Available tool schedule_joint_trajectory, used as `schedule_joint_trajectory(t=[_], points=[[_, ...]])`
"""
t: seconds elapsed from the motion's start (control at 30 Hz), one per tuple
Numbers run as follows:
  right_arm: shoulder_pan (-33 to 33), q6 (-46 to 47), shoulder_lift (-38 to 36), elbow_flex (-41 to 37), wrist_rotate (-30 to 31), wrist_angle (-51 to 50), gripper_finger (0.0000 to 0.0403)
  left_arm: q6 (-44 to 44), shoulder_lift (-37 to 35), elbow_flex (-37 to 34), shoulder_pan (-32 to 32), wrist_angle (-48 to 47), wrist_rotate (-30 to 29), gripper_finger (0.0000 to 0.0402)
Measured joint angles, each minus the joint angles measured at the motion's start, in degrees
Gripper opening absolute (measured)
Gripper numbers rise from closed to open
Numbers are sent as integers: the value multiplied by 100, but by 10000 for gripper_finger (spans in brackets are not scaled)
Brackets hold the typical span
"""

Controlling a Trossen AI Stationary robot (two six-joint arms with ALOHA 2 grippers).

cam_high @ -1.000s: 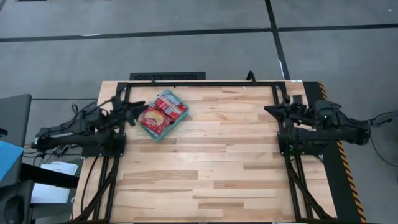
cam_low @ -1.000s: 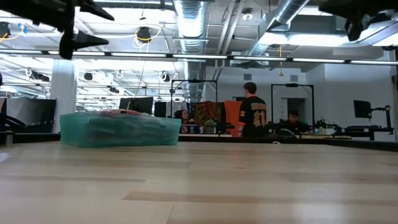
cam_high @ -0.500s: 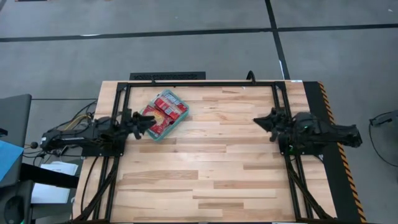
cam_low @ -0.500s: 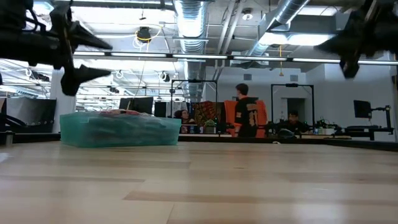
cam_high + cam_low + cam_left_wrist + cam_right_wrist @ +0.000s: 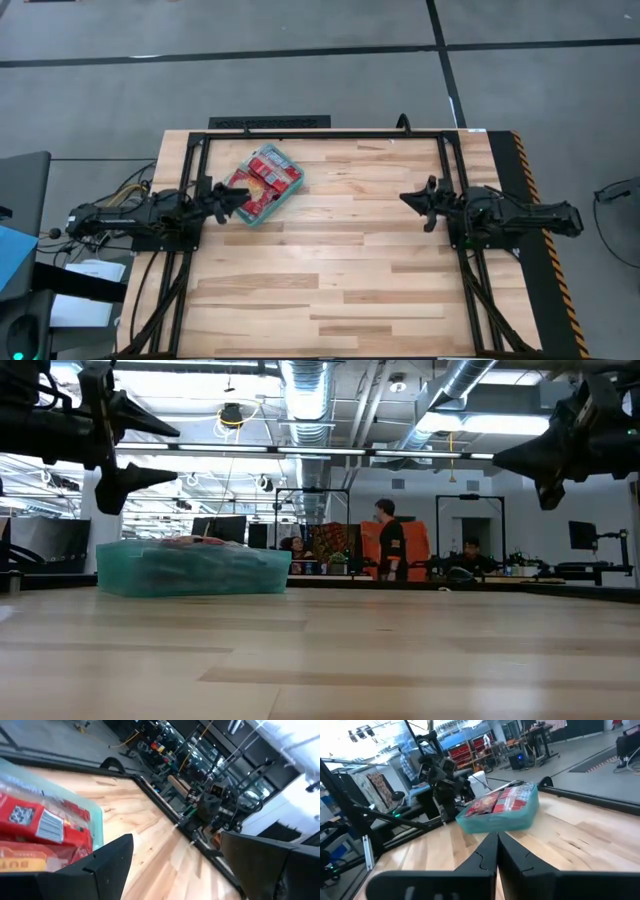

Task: Sort popcorn bags into baskets
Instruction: Return to Home Position

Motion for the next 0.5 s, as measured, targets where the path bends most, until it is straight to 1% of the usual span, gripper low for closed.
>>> schedule_joint_trajectory(t=[0.13, 0.3, 0.5], points=[[2, -32, 2, 0, -14, -43, 29, -329, -2, -2, 0, -146, 2, 287], [4, -34, 0, 2, -15, -53, 27, -317, 2, -7, 0, -519, 3, 287], [4, -40, 0, 2, -15, -66, 35, -315, -2, -9, 0, -488, 11, 287]])
